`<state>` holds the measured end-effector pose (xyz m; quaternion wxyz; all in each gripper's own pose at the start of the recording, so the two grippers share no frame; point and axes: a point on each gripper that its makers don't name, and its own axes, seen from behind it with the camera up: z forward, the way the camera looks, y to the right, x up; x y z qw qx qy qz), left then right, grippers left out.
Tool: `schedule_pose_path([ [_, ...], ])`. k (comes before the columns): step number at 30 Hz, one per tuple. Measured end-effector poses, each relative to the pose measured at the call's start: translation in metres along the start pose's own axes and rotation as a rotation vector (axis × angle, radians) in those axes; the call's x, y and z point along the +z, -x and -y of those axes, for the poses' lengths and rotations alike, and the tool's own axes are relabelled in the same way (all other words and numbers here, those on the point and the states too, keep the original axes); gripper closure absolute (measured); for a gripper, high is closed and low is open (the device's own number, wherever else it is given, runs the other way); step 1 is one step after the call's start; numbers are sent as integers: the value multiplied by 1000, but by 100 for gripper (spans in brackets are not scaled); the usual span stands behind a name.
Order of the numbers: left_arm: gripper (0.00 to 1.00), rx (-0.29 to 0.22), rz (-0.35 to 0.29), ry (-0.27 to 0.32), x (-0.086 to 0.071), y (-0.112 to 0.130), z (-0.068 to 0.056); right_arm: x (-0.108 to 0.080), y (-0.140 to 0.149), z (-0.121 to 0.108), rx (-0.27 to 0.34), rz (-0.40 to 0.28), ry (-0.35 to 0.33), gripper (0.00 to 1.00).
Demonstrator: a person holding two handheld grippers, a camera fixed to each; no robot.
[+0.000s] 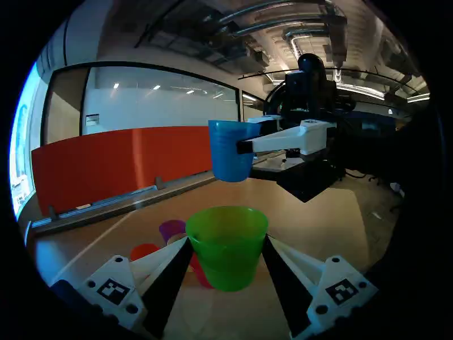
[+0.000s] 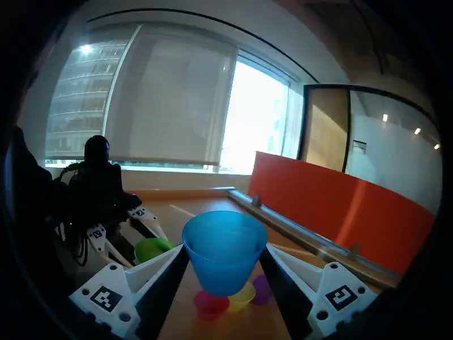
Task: Pour water
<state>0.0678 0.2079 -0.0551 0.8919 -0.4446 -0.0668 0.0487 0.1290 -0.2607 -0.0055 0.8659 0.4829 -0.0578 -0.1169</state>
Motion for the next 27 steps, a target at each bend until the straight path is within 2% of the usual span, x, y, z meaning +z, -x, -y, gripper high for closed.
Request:
schedule_pose_path([
  [15, 17, -6, 49, -25, -9, 17, 8, -6, 42, 2, 26, 77, -25, 12],
  [27, 17, -1, 115, -26, -10, 38, 12, -13, 78, 3, 38, 154, -42, 11],
])
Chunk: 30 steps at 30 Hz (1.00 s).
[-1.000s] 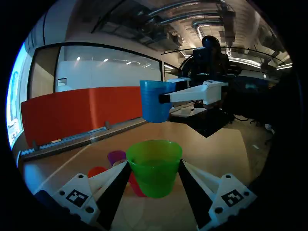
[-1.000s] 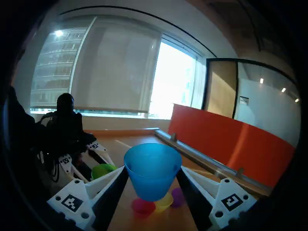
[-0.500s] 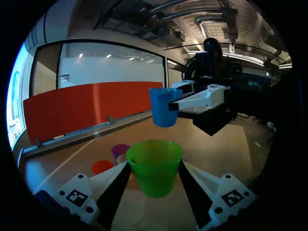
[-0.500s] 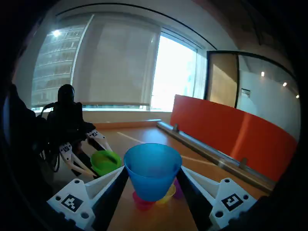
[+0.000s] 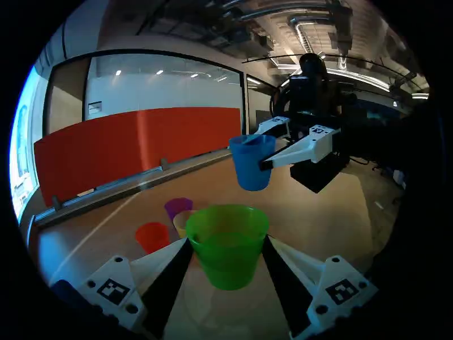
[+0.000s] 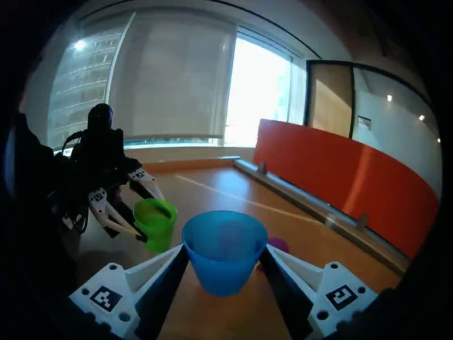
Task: Pour water
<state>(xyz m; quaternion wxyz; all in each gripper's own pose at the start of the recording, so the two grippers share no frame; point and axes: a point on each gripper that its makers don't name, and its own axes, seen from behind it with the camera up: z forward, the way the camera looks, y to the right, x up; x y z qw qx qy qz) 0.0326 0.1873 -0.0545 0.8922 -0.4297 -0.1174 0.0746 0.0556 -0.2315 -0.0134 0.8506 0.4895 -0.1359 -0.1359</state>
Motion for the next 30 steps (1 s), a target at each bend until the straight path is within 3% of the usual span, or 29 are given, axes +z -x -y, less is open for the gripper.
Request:
schedule_pose_path([
  [30, 17, -4, 147, 6, 6, 46, 3, 10, 78, 14, 12, 153, -51, 11],
])
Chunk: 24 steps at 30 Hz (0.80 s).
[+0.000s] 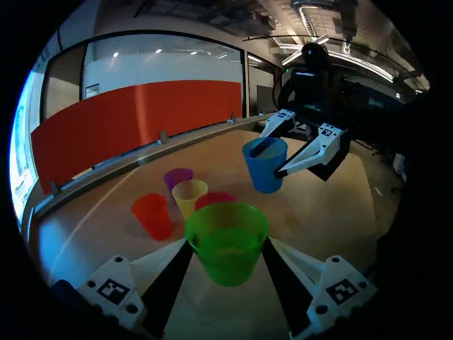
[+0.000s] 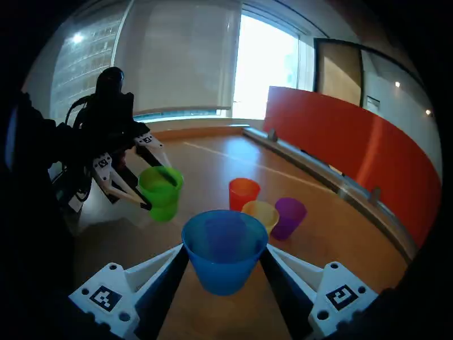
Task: Pour water
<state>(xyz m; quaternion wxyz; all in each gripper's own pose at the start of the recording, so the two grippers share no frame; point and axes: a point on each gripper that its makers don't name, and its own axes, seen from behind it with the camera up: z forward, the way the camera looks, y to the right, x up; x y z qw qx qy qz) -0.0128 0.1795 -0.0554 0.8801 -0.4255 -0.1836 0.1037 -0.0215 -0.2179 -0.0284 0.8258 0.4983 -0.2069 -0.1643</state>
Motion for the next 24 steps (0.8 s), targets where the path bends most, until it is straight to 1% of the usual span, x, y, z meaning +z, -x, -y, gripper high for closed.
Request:
schedule_pose_path([
  [6, 17, -9, 17, 4, 1, 6, -1, 3, 10, -1, 13, 17, -3, 11],
  [24, 17, -27, 62, 3, 1, 26, 1, 11, 36, 3, 4, 76, -21, 10],
])
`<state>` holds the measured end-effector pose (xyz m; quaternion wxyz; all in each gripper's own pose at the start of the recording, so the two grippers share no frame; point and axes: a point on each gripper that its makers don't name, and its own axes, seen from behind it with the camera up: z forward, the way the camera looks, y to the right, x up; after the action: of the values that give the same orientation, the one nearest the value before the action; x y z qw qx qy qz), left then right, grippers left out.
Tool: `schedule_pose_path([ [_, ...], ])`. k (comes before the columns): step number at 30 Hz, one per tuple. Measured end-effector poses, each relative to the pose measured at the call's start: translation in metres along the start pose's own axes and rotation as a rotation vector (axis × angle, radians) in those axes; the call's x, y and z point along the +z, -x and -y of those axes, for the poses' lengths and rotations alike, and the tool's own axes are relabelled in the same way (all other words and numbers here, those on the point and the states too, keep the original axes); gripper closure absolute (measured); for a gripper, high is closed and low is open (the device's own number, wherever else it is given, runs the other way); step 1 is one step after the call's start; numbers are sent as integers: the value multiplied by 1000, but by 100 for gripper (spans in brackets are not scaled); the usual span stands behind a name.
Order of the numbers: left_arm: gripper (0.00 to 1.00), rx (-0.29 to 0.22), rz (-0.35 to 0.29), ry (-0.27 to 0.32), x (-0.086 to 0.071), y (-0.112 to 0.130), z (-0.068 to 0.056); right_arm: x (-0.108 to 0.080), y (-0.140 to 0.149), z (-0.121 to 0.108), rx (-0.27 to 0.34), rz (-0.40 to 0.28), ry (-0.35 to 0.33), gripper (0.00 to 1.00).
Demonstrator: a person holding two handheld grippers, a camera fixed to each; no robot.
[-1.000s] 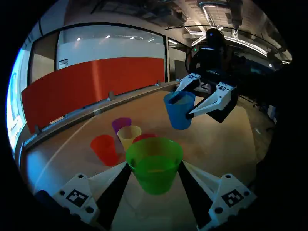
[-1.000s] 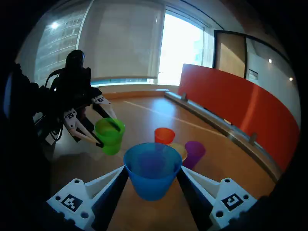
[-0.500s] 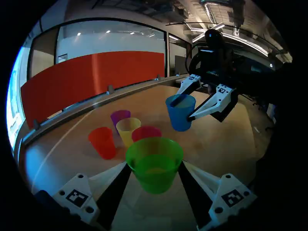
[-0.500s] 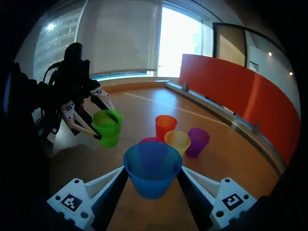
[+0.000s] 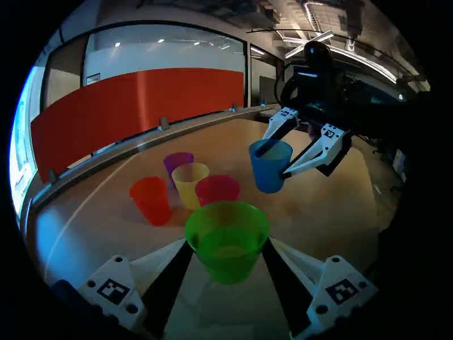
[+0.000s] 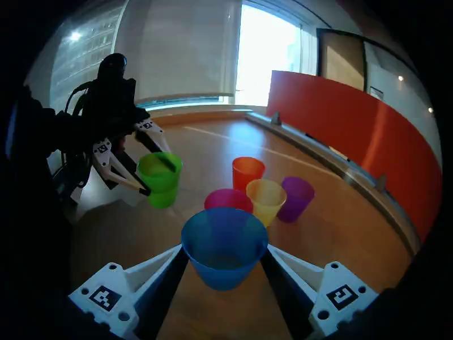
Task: Pour water
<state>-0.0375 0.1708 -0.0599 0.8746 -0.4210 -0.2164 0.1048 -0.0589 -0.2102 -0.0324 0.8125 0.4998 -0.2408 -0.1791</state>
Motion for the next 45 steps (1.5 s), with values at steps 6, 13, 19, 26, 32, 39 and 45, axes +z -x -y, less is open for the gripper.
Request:
schedule_pose_path([
  [6, 17, -3, 27, 1, 1, 6, 1, 4, 8, 0, -10, 23, -4, 10],
  [13, 17, 10, 80, 3, 3, 16, 4, 8, 15, -1, -27, 51, -3, 10],
  [19, 17, 22, 121, 11, 7, 24, 4, 10, 20, -2, -30, 71, -5, 9],
  [26, 17, 43, 157, 24, 9, 30, 5, 12, 25, -1, -34, 89, -15, 9],
  [32, 17, 62, 178, 27, 10, 32, 6, 14, 30, 1, -40, 101, -23, 8],
  [39, 17, 67, 190, 32, 11, 34, 7, 16, 33, 2, -44, 112, -27, 7],
  [45, 17, 74, 201, 35, 12, 38, 7, 17, 34, 3, -46, 117, -31, 7],
])
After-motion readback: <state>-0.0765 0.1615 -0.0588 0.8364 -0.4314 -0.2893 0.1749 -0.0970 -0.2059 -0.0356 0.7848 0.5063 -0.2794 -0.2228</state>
